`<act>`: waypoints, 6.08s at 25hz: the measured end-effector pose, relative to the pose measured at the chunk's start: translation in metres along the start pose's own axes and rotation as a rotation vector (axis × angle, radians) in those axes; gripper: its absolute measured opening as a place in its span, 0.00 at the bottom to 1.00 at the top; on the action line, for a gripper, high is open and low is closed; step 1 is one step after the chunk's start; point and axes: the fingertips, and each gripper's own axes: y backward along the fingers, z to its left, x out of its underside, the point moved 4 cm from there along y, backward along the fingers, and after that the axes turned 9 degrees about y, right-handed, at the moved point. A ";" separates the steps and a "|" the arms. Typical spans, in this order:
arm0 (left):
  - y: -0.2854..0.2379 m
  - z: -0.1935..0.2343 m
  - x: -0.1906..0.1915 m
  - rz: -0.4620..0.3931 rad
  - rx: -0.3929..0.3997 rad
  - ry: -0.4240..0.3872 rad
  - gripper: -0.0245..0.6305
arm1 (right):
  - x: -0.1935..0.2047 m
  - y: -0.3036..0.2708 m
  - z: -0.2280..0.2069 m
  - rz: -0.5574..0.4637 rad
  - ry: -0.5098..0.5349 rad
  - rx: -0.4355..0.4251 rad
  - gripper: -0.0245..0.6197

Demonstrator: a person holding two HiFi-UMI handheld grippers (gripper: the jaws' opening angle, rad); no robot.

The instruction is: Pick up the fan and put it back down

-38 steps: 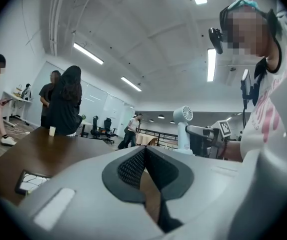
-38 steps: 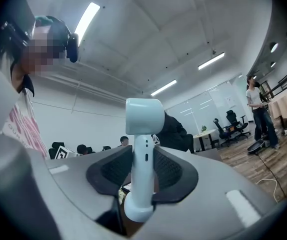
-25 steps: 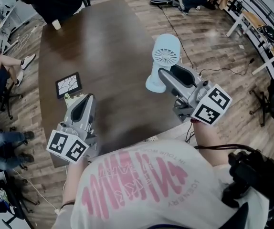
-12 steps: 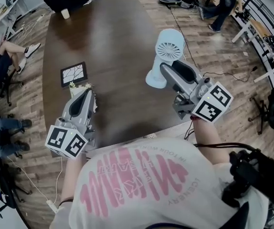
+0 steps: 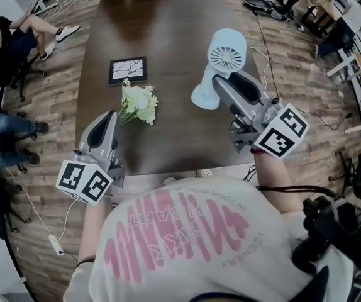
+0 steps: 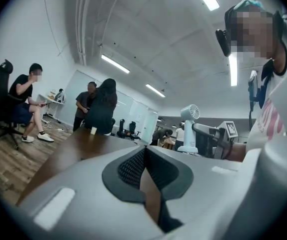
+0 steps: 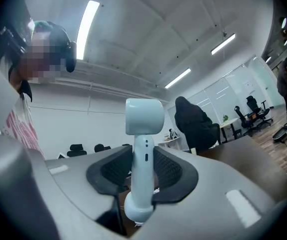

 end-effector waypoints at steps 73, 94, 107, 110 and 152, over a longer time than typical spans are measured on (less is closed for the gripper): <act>0.132 0.255 -0.007 0.107 -0.301 0.138 0.06 | 0.250 -0.339 0.096 0.235 -0.144 -0.068 0.25; 0.129 0.256 -0.014 0.140 -0.276 0.143 0.06 | 0.267 -0.337 0.121 0.312 0.030 -0.039 0.25; 0.126 0.247 -0.012 0.156 -0.261 0.122 0.06 | 0.269 -0.325 0.126 0.276 0.055 -0.036 0.25; 0.127 0.247 -0.012 0.166 -0.262 0.115 0.06 | 0.270 -0.322 0.130 0.269 0.082 -0.042 0.25; 0.132 0.232 -0.005 0.162 -0.253 0.107 0.06 | 0.276 -0.298 0.139 0.292 0.127 -0.053 0.24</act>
